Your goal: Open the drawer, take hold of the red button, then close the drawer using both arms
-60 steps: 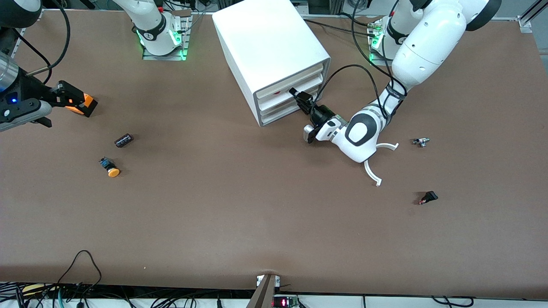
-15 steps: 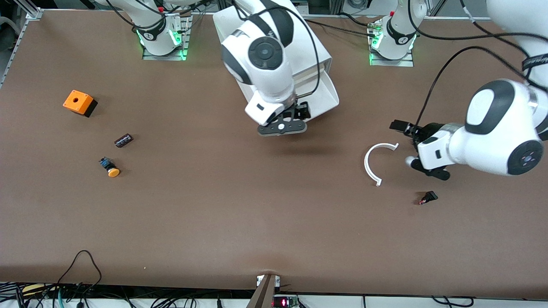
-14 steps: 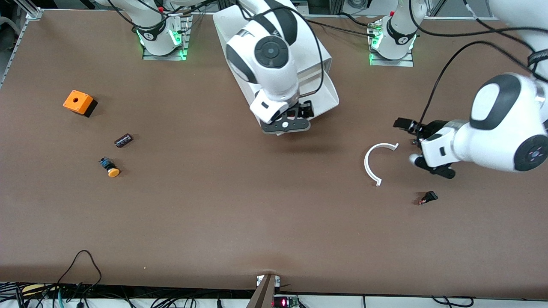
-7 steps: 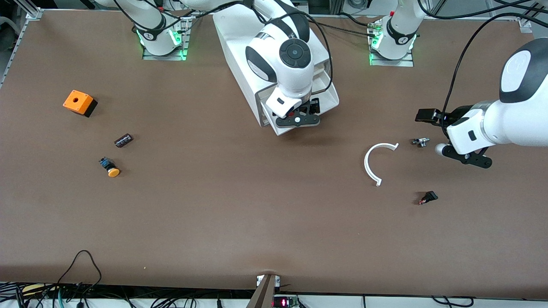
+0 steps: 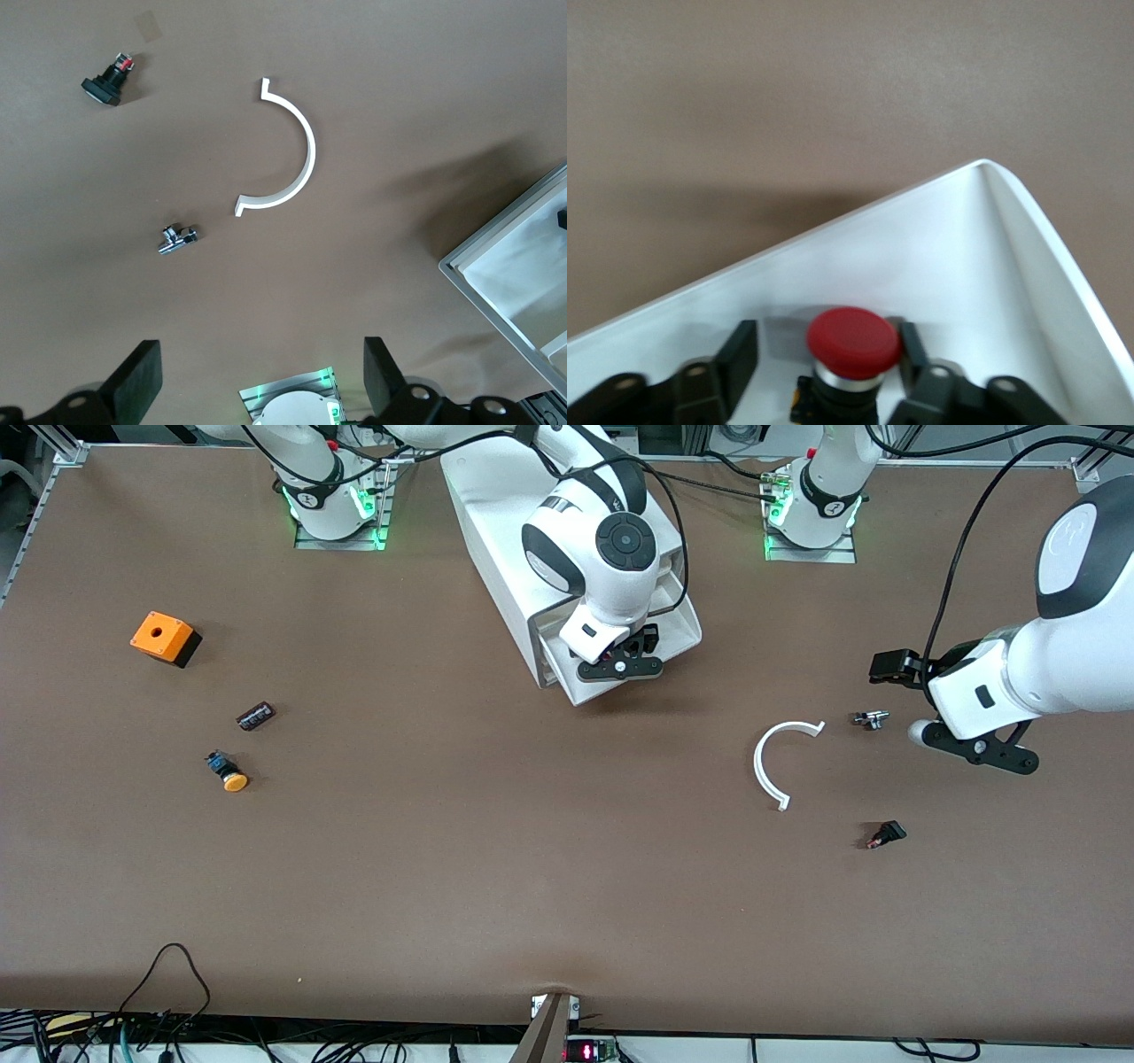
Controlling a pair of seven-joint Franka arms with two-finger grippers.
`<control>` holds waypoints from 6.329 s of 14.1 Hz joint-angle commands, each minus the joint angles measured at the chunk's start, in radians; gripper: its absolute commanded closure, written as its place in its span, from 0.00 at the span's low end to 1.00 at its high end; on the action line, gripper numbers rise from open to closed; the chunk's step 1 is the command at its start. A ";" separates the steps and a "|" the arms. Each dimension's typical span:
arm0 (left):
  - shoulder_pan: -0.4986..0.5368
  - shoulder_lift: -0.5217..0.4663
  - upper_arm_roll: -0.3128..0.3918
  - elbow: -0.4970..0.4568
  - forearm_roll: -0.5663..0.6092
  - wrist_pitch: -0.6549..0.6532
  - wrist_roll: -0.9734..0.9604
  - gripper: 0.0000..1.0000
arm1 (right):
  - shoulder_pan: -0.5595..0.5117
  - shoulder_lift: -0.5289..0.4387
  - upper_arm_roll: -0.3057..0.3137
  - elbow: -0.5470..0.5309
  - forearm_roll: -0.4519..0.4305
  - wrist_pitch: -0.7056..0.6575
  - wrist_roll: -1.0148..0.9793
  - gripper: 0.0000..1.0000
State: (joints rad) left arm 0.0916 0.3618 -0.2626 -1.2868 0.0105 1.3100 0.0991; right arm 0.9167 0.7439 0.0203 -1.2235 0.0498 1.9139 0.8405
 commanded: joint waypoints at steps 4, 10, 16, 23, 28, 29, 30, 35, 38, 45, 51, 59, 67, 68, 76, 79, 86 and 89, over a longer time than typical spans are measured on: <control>-0.004 0.002 -0.003 0.003 0.026 -0.002 -0.195 0.00 | -0.009 -0.046 -0.017 -0.002 -0.015 -0.018 -0.027 1.00; -0.006 0.003 0.000 -0.002 0.028 0.000 -0.286 0.00 | -0.148 -0.105 -0.019 0.096 0.005 -0.200 -0.226 1.00; -0.019 0.000 -0.023 -0.060 0.025 0.102 -0.591 0.00 | -0.448 -0.204 -0.019 0.003 0.022 -0.325 -0.771 1.00; -0.026 0.028 -0.162 -0.400 -0.041 0.619 -0.850 0.00 | -0.615 -0.389 -0.133 -0.519 0.021 -0.020 -1.219 1.00; -0.116 0.046 -0.185 -0.547 -0.040 0.791 -1.060 0.00 | -0.615 -0.538 -0.244 -0.946 0.022 0.282 -1.372 1.00; -0.137 0.039 -0.191 -0.575 -0.040 0.817 -1.108 0.00 | -0.615 -0.553 -0.275 -1.003 0.022 0.318 -1.411 1.00; -0.160 0.032 -0.193 -0.600 -0.040 0.846 -1.152 0.00 | -0.615 -0.561 -0.296 -1.048 0.022 0.348 -1.437 1.00; -0.211 0.028 -0.210 -0.674 -0.040 0.925 -1.254 0.00 | -0.615 -0.598 -0.319 -1.260 0.028 0.540 -1.451 1.00; -0.213 0.029 -0.257 -0.687 -0.040 0.923 -1.300 0.00 | -0.615 -0.575 -0.319 -1.298 0.028 0.622 -1.451 0.78; -0.213 0.028 -0.383 -0.720 -0.040 0.925 -1.392 0.00 | -0.615 -0.626 -0.318 -1.240 0.051 0.610 -1.382 0.00; -0.231 0.029 -0.428 -0.741 -0.040 0.927 -1.394 0.00 | -0.605 -0.673 -0.281 -0.942 0.051 0.244 -1.253 0.00; -0.314 0.034 -0.426 -0.744 -0.040 0.939 -1.412 0.00 | -0.605 -0.670 -0.278 -0.441 0.042 -0.141 -1.273 0.00; -0.129 0.025 -0.411 -0.615 -0.034 0.827 -1.212 0.00 | -0.613 -0.664 -0.301 -0.395 0.050 -0.162 -1.268 0.00; -0.092 0.022 -0.411 -0.612 -0.027 0.812 -1.155 0.00 | -0.613 -0.669 -0.296 -0.393 0.048 -0.168 -1.264 0.00; -0.029 -0.196 -0.158 -0.597 -0.033 0.608 -0.629 0.00 | -0.789 -0.738 -0.163 -0.413 0.033 -0.247 -1.264 0.00; -0.027 -0.250 -0.049 -0.553 -0.038 0.485 -0.454 0.00 | -0.788 -0.736 -0.160 -0.407 0.030 -0.246 -1.256 0.00; -0.004 -0.382 0.077 -0.536 -0.024 0.379 -0.265 0.00 | -0.789 -0.730 -0.174 -0.378 0.022 -0.253 -1.265 0.00; 0.010 -0.399 0.121 -0.476 -0.023 0.287 -0.214 0.00 | -0.794 -0.727 -0.177 -0.369 0.007 -0.254 -1.259 0.00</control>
State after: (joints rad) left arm 0.0935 -0.0178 -0.1689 -1.8059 -0.0155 1.6634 -0.1730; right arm 0.1363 0.0132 -0.1616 -1.6179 0.0700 1.6808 -0.4241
